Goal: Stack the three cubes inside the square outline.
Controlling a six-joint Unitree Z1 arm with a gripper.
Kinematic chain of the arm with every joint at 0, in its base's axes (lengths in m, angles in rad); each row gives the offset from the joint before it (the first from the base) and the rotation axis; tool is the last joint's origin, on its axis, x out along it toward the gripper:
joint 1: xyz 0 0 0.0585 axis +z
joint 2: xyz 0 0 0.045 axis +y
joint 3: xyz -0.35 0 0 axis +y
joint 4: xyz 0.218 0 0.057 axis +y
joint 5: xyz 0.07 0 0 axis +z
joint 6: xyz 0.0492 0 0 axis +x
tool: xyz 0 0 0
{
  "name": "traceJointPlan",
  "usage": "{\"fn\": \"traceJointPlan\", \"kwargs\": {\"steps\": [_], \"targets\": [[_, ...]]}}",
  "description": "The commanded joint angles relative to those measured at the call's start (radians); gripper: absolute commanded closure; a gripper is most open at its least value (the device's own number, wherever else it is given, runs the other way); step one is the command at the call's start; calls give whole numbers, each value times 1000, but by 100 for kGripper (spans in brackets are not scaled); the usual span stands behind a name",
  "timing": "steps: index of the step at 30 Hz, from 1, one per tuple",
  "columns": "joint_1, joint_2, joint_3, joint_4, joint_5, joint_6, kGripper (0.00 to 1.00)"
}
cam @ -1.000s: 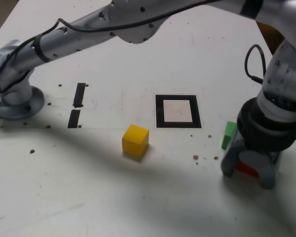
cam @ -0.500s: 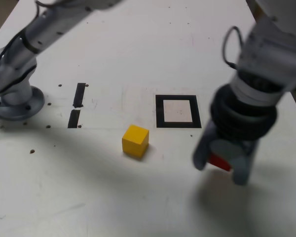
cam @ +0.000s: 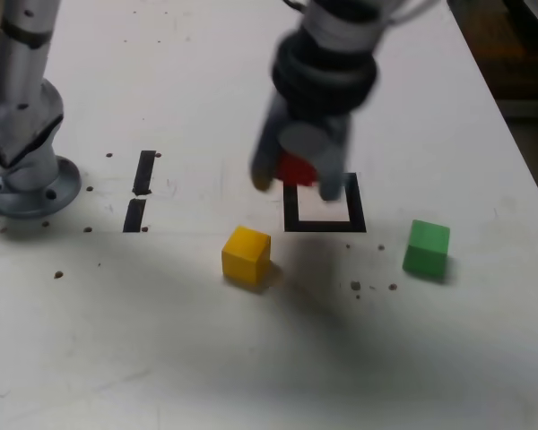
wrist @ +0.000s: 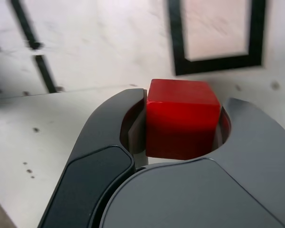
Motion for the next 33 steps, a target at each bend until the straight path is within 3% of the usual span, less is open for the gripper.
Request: {"fn": "traceJointPlan", "kwargs": {"steps": [1,9,14,21,33], "targets": [[33,-146,83,-4,-9,-15,68],[137,-131,203,-162,-50,-36,68],[144,-105,228,-251,-33,-41,68],[150,-8,162,-269,-41,-36,68],[187,68,179,-295,-47,-14,68]]}}
